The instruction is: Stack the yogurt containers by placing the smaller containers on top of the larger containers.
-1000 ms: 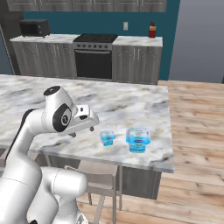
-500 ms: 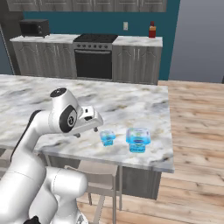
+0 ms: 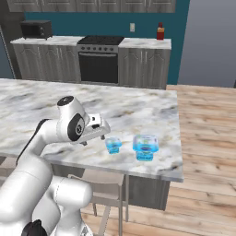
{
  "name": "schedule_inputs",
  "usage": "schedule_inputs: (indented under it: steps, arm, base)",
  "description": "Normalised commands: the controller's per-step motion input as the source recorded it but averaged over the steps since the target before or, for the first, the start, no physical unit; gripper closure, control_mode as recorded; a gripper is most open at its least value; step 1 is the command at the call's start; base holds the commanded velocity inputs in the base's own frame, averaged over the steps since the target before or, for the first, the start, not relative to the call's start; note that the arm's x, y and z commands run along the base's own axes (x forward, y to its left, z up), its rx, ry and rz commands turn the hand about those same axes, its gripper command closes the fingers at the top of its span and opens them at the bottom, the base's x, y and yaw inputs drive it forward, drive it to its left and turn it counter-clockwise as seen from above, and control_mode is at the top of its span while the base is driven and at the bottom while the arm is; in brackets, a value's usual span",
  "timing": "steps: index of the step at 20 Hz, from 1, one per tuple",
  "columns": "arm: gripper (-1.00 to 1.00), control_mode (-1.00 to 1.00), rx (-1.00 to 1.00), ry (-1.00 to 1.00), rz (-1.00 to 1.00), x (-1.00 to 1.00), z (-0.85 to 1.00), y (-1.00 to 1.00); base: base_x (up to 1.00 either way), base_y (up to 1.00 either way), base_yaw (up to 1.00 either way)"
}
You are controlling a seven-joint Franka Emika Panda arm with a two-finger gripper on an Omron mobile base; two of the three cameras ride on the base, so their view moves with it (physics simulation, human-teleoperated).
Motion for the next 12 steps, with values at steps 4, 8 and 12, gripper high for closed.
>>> schedule_inputs:
  steps: [4,8,12]
  arm:
    - [-1.00,-1.00,0.00,0.00,0.00,0.23,-0.14,-0.06]
    - [-1.00,-1.00,0.00,0.00,0.00,0.21,-0.13,-0.09]
    - [-1.00,-1.00,0.00,0.00,0.00,0.14,-0.14,-0.06]
  base:
    - [0.00,0.00,0.00]
    - [0.00,0.00,0.00]
    - [0.00,0.00,0.00]
